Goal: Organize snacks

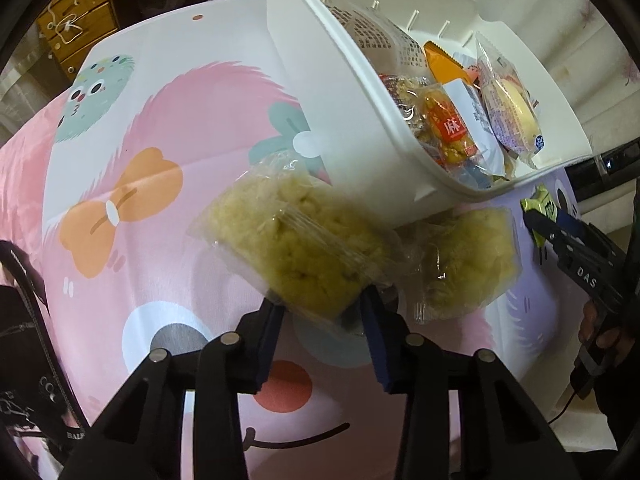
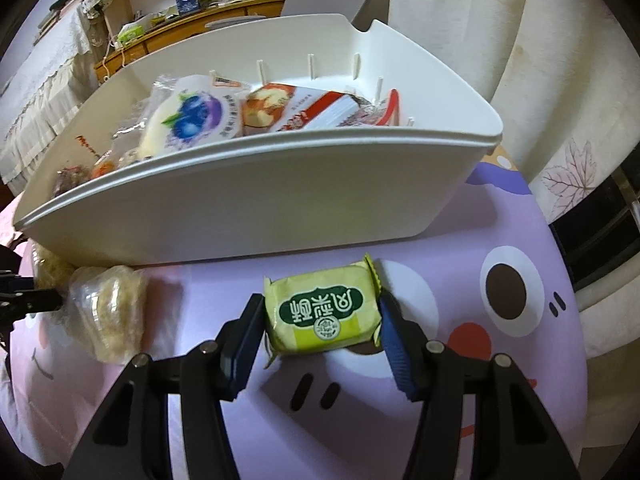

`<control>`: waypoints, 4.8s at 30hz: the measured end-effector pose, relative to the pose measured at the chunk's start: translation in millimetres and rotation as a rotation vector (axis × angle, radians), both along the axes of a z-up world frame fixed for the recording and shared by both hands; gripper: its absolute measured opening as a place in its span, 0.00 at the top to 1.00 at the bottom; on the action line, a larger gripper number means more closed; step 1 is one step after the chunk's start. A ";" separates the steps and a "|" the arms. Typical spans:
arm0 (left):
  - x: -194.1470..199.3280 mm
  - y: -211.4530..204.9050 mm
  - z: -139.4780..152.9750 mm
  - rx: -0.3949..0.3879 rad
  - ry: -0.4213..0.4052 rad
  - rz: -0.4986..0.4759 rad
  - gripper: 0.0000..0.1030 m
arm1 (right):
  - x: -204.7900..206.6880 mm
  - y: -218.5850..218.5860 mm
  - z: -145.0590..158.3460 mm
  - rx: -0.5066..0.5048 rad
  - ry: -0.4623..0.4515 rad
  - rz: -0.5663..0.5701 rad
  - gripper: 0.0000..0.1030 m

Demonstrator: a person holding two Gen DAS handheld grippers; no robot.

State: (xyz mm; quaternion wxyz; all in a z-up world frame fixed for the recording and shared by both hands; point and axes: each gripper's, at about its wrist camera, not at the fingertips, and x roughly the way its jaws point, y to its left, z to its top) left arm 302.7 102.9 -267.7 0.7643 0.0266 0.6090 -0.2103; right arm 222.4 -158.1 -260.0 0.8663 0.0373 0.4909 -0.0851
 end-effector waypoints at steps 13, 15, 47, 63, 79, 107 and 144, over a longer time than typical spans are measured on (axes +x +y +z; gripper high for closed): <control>-30.1 3.9 -0.5 -0.038 -0.066 0.115 0.75 | -15.6 10.5 20.2 0.051 -0.029 0.073 0.45; -32.8 4.2 1.5 -0.040 -0.074 0.131 0.79 | -17.4 12.4 24.0 0.058 -0.030 0.087 0.45; -57.9 26.9 117.6 -0.247 -0.176 0.483 0.99 | -14.1 43.2 98.5 0.192 -0.099 0.422 0.45; -92.0 42.5 54.8 0.001 0.156 0.621 0.42 | -4.7 30.6 113.9 0.208 -0.118 0.501 0.45; -85.8 31.1 -12.0 0.126 0.323 0.708 0.47 | -8.2 17.5 117.6 0.174 -0.103 0.569 0.45; 15.0 -74.5 175.7 -0.006 -0.141 0.388 0.47 | 26.9 -86.5 118.9 0.222 -0.252 0.213 0.43; -27.9 -110.0 32.5 0.126 0.144 0.260 0.15 | -19.1 -95.4 91.5 0.249 -0.003 0.130 0.22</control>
